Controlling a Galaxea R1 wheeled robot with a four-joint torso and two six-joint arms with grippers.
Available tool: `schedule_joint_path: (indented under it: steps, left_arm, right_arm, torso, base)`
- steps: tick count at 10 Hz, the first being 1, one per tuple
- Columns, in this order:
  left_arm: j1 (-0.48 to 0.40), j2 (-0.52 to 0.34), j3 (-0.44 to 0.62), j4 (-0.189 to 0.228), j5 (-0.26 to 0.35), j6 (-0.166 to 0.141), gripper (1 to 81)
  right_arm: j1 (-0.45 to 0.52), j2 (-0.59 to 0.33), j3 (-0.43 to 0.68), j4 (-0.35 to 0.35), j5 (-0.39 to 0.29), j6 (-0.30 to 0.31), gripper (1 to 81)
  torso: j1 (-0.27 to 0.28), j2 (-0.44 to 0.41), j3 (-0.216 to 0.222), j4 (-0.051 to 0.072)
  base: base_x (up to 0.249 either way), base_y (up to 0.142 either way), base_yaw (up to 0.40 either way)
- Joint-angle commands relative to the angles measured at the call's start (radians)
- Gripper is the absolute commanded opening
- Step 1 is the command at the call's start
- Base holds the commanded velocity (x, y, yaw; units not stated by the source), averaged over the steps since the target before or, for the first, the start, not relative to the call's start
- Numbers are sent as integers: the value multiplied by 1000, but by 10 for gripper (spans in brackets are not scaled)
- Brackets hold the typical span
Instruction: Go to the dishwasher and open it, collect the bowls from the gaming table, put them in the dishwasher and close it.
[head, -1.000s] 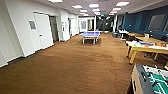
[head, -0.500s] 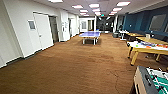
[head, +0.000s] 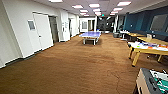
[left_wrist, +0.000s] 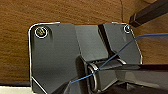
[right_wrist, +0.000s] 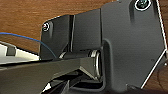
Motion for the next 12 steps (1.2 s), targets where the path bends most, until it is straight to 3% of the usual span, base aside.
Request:
schedule_joint_path:
  steps: [1, 12]
  left_arm:
    - [-45, -6, 4, 6, 42, 8, 811]
    - [-44, -4, 4, 13, 43, 8, 811]
  right_arm:
    - [37, 4, 8, -13, -34, -3, 811]
    - [37, 4, 6, -11, -34, -3, 811]
  torso:
    - [1, 0, 0, 0]
    - [3, 1, 0, 0]
  base:
    - [130, 0, 0]
    - [146, 0, 0]
